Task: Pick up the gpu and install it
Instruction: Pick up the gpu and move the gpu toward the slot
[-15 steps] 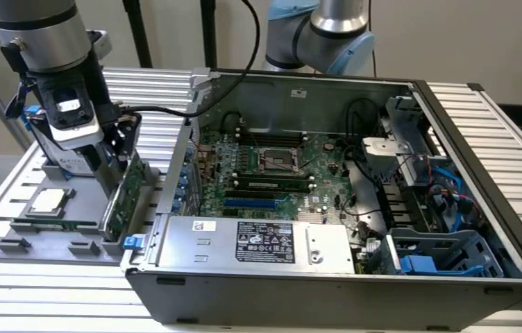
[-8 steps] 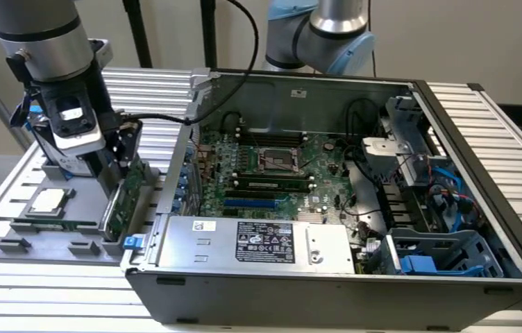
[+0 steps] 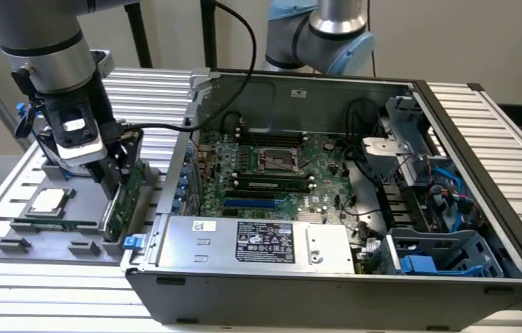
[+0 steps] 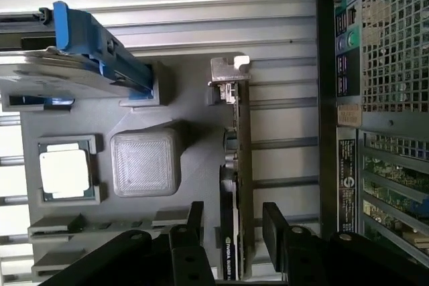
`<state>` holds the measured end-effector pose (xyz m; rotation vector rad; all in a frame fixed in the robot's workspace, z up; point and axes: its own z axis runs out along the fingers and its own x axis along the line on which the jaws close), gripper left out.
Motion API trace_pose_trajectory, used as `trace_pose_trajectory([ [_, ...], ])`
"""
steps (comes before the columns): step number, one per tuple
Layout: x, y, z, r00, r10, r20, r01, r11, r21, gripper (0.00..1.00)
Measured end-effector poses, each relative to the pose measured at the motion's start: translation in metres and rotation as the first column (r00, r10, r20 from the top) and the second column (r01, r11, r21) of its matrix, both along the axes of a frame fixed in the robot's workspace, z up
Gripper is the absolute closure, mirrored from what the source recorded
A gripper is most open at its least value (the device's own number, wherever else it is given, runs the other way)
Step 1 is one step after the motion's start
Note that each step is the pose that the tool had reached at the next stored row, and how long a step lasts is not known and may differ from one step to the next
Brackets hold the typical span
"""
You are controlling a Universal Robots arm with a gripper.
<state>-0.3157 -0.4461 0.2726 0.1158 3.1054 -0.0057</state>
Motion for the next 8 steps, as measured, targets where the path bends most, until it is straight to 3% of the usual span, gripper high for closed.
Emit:
trace_pose_trajectory([
  [5, -0.004, -0.0010, -0.0090, 1.0000, -0.004, 0.0066, 0.004, 1.0000, -0.0003, 0.00],
  [8, -0.006, -0.0023, -0.0144, 0.9999, -0.005, 0.0153, 0.005, 1.0000, 0.0000, 0.00],
])
